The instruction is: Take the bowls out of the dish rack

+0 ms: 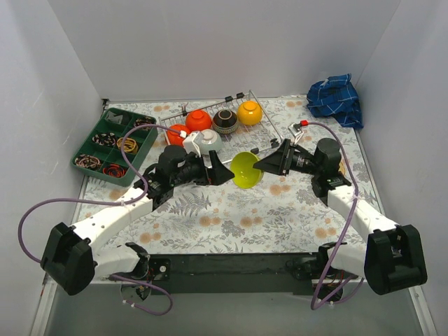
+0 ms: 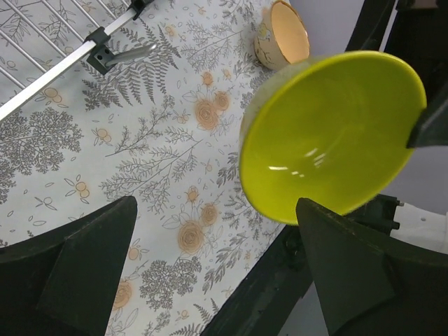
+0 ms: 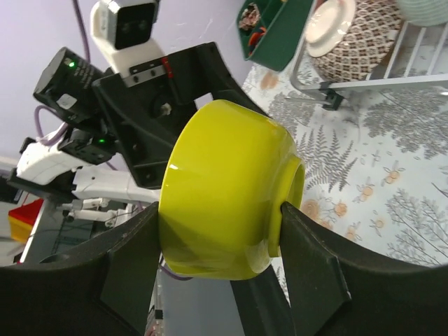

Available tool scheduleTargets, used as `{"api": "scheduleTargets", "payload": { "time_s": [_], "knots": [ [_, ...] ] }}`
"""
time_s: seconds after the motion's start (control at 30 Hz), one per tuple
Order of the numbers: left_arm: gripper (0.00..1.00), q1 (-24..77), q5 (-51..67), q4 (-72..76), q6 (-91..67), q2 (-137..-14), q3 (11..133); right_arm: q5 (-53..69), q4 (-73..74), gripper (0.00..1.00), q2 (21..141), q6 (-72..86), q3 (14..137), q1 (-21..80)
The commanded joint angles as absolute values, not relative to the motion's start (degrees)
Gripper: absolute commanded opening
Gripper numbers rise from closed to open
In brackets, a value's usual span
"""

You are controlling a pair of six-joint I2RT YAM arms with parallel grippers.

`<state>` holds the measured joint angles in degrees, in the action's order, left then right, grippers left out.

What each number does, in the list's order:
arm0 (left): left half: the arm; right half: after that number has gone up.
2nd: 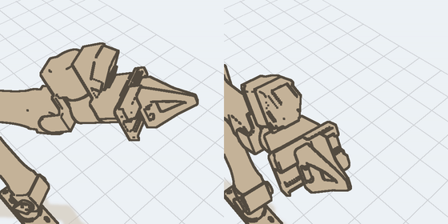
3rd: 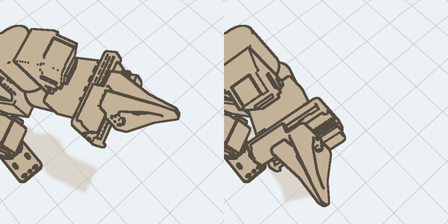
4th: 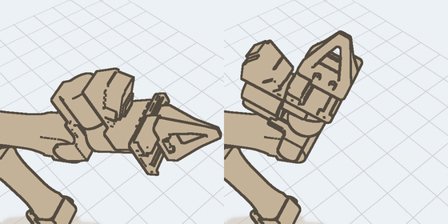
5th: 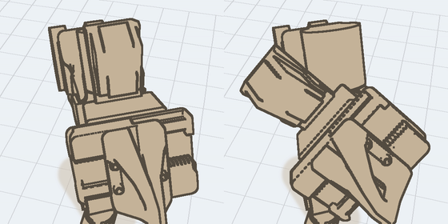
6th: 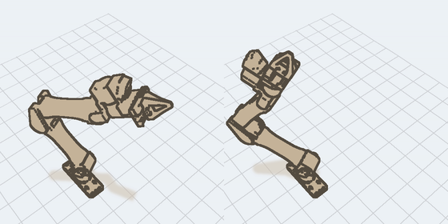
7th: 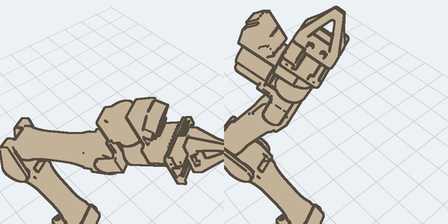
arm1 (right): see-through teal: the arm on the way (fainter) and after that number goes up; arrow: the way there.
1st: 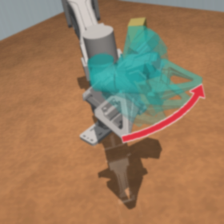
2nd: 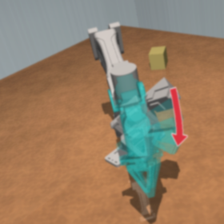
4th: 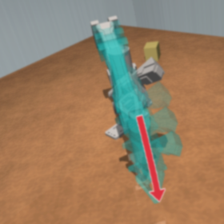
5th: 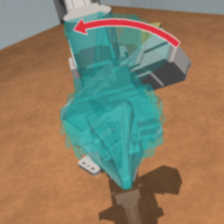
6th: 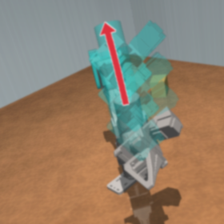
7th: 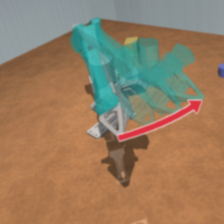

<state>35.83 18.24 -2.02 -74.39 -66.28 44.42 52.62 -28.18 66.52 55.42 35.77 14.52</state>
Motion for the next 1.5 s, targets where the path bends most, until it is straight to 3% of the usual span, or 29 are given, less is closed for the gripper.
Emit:
{"api": "scheduleTargets", "payload": {
  "time_s": [0.0, 0.1, 0.2, 0.53, 0.57, 0.63, 0.83, 0.93, 1.07, 1.2, 1.47],
  "knots": [
    [0.95, 36.74, 12.85, 2.72, -76.37, -66.88, 47.2, 53.53, -42.18, 0.16, 67.23, 62.84, 35.68, 17.31],
    [0.9, 37.62, 11.61, 3.25, -77.25, -67.59, 47.02, 52.56, -45.69, 0.16, 67.94, 65.03, 34.81, 19.07],
    [0.75, 38.41, 9.5, 3.6, -78.48, -66.89, 45.79, 52.03, -48.51, 0.16, 68.55, 66.88, 34.02, 20.47],
    [0.18, 41.31, 8.97, 5.36, -80.07, -67.06, 43.68, 51.24, -51.94, 0.16, 70.31, 68.91, 31.91, 21.88],
    [0.07, 41.31, 8.27, 5.27, -79.89, -66.63, 43.51, 51.15, -51.94, 0.18, 70.4, 68.91, 31.64, 21.88],
    [0.0, 41.31, 6.78, 3.96, -79.28, -65.83, 43.07, 50.98, -51.77, 0.24, 70.58, 68.73, 31.29, 21.8],
    [0.0, 41.4, -3.68, -4.72, -75.77, -63.63, 43.94, 50.27, -48.44, 0.67, 70.4, 66.98, 29.0, 21.88],
    [0.0, 41.4, -7.2, -9.03, -74.1, -63.55, 45.17, 49.4, -36.78, 0.75, 69.35, 60.05, 31.28, 21.8],
    [0.0, 41.4, -9.31, -12.56, -73.21, -63.89, 46.93, 42.4, -10.21, 0.8, 67.77, 43.75, 37.69, 21.88],
    [0.0, 42.1, -10.37, -15.73, -72.77, -65.56, 49.56, 33.68, 7.33, 0.81, 67.33, 32.38, 45.69, 22.5],
    [0.0, 46.31, -13.97, -20.74, -71.81, -72.14, 56.33, 16.12, 23.19, 0.74, 69.87, 25.93, 59.13, 31.35]
  ]
}}
